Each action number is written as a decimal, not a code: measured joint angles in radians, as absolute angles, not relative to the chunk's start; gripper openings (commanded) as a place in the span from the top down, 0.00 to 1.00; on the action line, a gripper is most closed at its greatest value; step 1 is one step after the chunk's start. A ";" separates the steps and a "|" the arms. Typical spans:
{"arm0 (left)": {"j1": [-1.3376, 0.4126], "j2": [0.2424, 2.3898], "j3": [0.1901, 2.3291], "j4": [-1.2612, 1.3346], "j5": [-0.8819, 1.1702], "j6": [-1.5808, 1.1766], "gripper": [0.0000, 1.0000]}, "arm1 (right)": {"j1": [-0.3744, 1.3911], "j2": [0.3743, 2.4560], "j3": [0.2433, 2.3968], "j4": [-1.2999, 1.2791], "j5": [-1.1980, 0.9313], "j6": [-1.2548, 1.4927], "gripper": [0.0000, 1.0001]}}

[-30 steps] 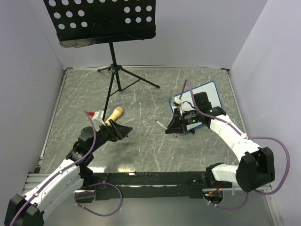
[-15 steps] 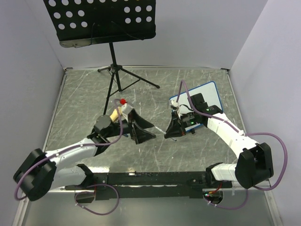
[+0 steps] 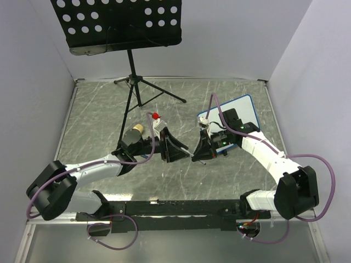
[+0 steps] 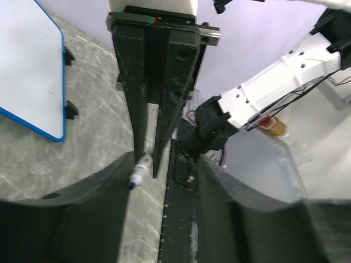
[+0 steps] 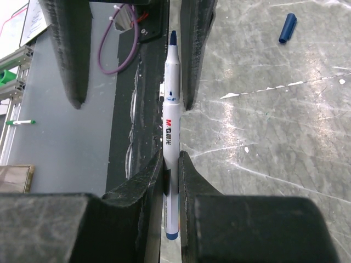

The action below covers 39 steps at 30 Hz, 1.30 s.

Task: Write a sentence on the whiteboard
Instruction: Pass from the right arm to the left

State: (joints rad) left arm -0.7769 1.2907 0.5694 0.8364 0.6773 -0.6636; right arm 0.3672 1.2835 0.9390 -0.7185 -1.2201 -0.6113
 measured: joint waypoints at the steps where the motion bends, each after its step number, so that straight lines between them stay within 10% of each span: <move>1: -0.777 1.295 0.577 0.828 0.678 -0.662 0.56 | 0.367 1.283 0.940 -0.719 -1.222 -0.611 1.00; 18: -0.773 1.333 0.676 0.662 0.720 -0.579 0.99 | 0.369 1.283 0.948 -0.738 -1.246 -0.614 1.00; 21: -0.773 1.333 0.678 0.657 0.721 -0.580 0.99 | 0.369 1.283 0.948 -0.741 -1.245 -0.616 0.64; 22: -0.773 1.331 0.677 0.657 0.720 -0.585 0.99 | 0.369 1.283 0.948 -0.743 -1.246 -0.616 0.36; 25: -0.773 1.300 0.653 0.675 0.706 -0.619 0.99 | 0.365 1.282 0.949 -0.738 -1.250 -0.604 0.15; 39: -0.777 0.966 0.356 1.072 0.288 -0.965 0.99 | 0.357 1.120 1.032 -0.460 -1.286 -0.203 0.06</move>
